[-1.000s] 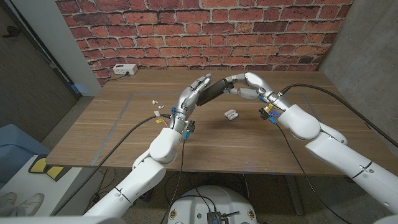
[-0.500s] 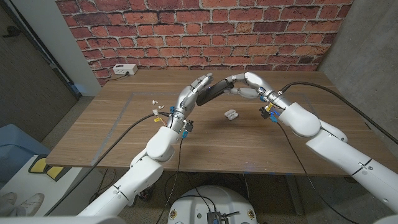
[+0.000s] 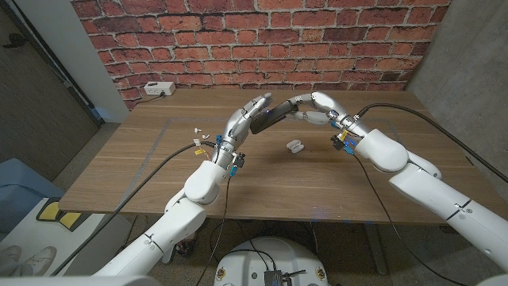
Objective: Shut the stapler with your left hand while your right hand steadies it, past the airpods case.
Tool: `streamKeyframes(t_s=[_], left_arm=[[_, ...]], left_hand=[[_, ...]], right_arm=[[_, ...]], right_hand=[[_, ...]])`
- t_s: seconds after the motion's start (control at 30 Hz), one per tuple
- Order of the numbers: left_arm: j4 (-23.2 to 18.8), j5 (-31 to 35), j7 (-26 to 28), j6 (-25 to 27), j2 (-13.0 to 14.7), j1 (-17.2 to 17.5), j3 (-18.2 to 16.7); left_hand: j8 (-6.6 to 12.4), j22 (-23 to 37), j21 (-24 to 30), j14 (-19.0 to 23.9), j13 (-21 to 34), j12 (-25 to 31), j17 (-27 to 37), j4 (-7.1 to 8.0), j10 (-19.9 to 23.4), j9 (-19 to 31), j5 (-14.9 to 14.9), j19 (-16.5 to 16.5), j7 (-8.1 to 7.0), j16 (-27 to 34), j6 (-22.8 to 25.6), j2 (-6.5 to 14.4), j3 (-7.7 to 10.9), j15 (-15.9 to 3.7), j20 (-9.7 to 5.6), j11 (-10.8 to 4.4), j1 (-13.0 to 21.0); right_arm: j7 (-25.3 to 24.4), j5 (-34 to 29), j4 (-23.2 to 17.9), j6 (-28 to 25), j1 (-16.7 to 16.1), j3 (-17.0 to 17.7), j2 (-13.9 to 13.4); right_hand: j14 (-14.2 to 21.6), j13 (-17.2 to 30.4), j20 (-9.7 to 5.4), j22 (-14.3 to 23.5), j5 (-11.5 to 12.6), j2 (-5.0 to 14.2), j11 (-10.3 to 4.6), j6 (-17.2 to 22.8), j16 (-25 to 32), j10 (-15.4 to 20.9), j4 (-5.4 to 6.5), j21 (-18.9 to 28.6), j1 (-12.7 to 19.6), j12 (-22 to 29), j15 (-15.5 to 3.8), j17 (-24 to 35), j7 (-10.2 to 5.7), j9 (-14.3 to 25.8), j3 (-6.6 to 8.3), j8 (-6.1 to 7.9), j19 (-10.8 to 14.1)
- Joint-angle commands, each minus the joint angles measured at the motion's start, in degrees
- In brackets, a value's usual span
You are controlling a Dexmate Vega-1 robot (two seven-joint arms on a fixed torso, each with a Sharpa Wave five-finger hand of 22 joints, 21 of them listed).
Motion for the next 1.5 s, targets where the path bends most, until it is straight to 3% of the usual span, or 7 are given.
streamKeyframes(t_s=[0.03, 0.37, 0.5, 0.83, 1.1, 1.33, 1.5], left_arm=[[-0.7, -0.4, -0.1, 3.2, 1.1, -0.1, -0.4], [-1.4, 1.2, 0.1, 5.1, 2.2, -1.0, -0.2], [-1.6, 2.5, -0.4, 5.5, 3.1, -1.7, 0.0], [-3.3, 4.7, -0.7, 6.5, 5.9, -1.7, -1.0], [-4.4, 5.0, -1.3, 8.2, 7.5, -1.7, -1.6], [-5.6, 5.1, -1.5, 9.5, 8.5, -1.6, -2.0], [-7.2, 5.9, -1.2, 10.7, 9.8, -1.2, -2.6]], left_hand=[[0.17, 0.2, -0.1, -0.5, 0.0, 0.2, 0.0, 0.01, -0.4, -0.1, 0.4, -0.2, 0.73, -0.1, 0.0, 0.0, -0.23, 0.17, 0.34, 0.02, -0.6], [0.9, 0.2, -0.3, -0.8, 0.0, 1.1, -0.2, -0.43, 1.3, -0.2, 0.6, -0.2, 2.11, -0.2, 1.9, -0.1, -0.19, 0.42, 0.55, 0.0, -0.5], [1.14, 0.2, -0.7, -1.9, 0.0, 1.1, -0.3, -1.02, 1.3, -0.3, 0.7, -0.8, 1.97, -0.5, 2.6, -0.3, -0.08, 0.48, 0.59, -0.38, 0.1], [0.29, 0.2, -2.1, -6.7, 0.1, -0.2, -0.5, -2.34, -2.9, -0.3, 0.8, -3.2, 1.63, -1.5, 0.5, -1.2, -0.16, 1.51, 0.66, -0.23, 1.0], [-0.32, 0.2, -2.8, -8.5, 0.1, -0.4, -0.6, -2.85, -4.3, -0.2, 0.8, -4.4, 2.66, -1.5, -1.6, -1.2, -0.04, 2.11, 0.8, 0.11, 1.4], [0.43, 0.2, -3.1, -9.1, 0.1, -0.2, -0.6, -3.09, -4.2, -0.1, 0.8, -4.7, 3.82, -1.2, -0.4, -1.1, 0.06, 2.44, 0.92, -0.1, 1.6], [0.8, 0.2, -3.3, -9.5, 0.2, 0.1, -0.6, -3.17, -3.9, 0.0, 0.7, -5.0, 3.6, -1.2, 0.3, -1.0, 0.09, 2.55, 0.95, -0.47, 1.6]], right_arm=[[0.4, -0.6, 0.0, -0.5, 0.9, -0.5, 0.0], [1.0, -1.3, 0.5, -1.0, 2.3, -1.6, 0.5], [1.3, -1.2, 0.8, -1.2, 2.7, -1.8, 0.5], [2.3, -0.6, 1.1, -1.1, 3.3, -2.0, 0.1], [2.9, -1.5, 0.3, -1.8, 3.9, -2.6, -0.3], [3.3, -2.0, 0.1, -2.1, 4.3, -2.9, -0.5], [3.6, -1.8, 0.3, -2.0, 4.3, -2.7, -0.8]], right_hand=[[-0.3, 0.5, -0.04, 0.1, -0.5, 0.63, -3.64, -0.5, 0.2, 3.3, 0.13, -0.2, 0.0, -0.4, -10.88, 0.3, -0.26, 0.5, 0.45, 0.64, -0.2], [-1.0, 1.1, 0.2, 0.1, -1.5, 0.66, -3.83, -0.7, 0.1, 3.2, 0.29, -0.6, 0.1, -0.5, -10.9, 0.4, -0.64, 1.0, 0.74, 0.89, -0.5], [-1.1, 1.3, 0.2, 0.1, -1.7, 0.65, -3.9, -0.8, 0.2, 3.2, 0.36, -0.7, 0.0, -0.6, -10.85, 0.4, -0.8, 1.1, 0.78, 0.93, -0.6], [-1.4, 2.0, 0.27, 0.1, -2.4, 0.65, -3.95, -0.9, 0.4, 3.1, 0.56, -1.0, 0.0, -0.8, -10.86, 0.6, -0.94, 1.4, 1.13, 1.12, -0.4], [-1.4, 2.4, 0.28, 0.1, -2.8, 0.62, -4.11, -0.8, 0.5, 3.2, 0.62, -1.2, 0.0, -0.9, -10.88, 0.7, -1.05, 1.4, 1.33, 1.18, -0.3], [-1.5, 2.8, 0.32, 0.1, -3.0, 0.53, -4.06, -0.8, 0.7, 3.2, 0.66, -1.3, -0.1, -1.0, -10.86, 0.7, -1.19, 1.5, 1.46, 1.24, -0.3], [-1.6, 3.1, 0.15, 0.1, -3.2, 0.52, -4.09, -1.2, 0.7, 3.1, 0.7, -1.6, -0.1, -1.2, -10.88, 0.8, -1.33, 1.8, 1.56, 1.3, -0.4]])
